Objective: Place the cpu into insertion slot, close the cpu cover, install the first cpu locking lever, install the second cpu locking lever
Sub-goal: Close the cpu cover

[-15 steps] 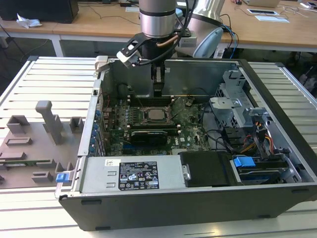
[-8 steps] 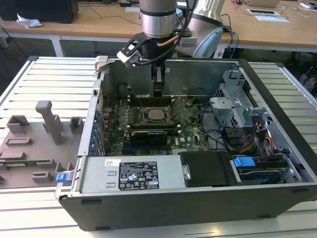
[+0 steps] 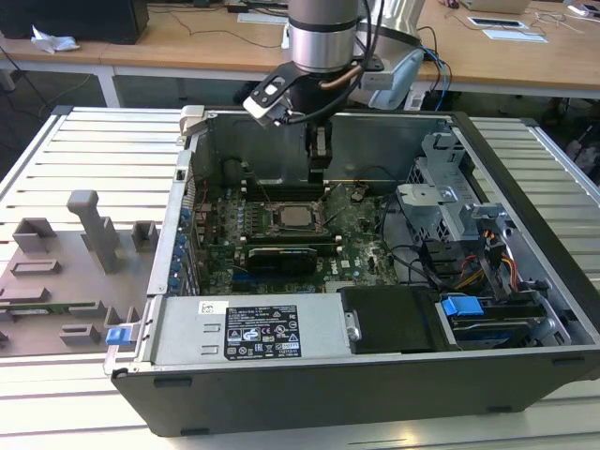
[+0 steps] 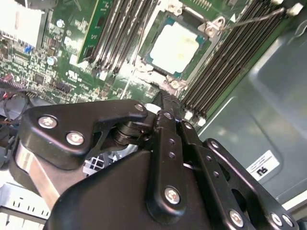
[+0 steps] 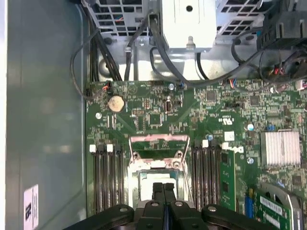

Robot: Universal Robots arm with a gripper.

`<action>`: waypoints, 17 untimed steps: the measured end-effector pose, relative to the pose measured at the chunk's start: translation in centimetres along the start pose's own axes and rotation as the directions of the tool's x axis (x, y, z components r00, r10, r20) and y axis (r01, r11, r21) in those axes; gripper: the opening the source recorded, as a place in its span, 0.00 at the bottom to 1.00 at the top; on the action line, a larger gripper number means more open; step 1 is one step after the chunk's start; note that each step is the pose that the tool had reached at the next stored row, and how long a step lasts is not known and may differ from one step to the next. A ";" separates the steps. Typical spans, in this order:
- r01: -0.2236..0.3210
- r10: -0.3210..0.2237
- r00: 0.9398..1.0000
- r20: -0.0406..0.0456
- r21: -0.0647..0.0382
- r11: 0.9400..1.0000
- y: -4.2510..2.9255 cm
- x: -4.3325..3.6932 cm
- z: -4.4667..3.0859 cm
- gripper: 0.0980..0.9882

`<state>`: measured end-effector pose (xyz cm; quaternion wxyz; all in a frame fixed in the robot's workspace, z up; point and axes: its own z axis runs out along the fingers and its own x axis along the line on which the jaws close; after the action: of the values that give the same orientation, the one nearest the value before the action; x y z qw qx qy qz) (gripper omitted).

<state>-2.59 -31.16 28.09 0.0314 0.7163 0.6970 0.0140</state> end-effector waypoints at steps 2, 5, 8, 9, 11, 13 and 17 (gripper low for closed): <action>0.000 0.000 1.000 0.000 0.002 1.000 0.61 0.02 0.04 0.01; 0.000 0.000 1.000 0.000 0.003 1.000 1.20 0.03 0.08 0.01; 0.000 0.000 1.000 0.000 0.004 1.000 1.62 0.04 0.11 0.01; 0.000 0.000 1.000 0.000 0.004 1.000 1.78 0.05 0.11 0.01; 0.000 0.000 1.000 0.000 0.004 1.000 2.01 0.06 0.13 0.01; 0.000 0.000 1.000 0.000 0.005 1.000 2.47 0.07 0.16 0.01; 0.000 0.000 1.000 0.000 0.006 1.000 3.55 0.10 0.22 0.01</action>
<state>0.97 -31.16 28.09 0.0294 0.7164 0.6970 0.0118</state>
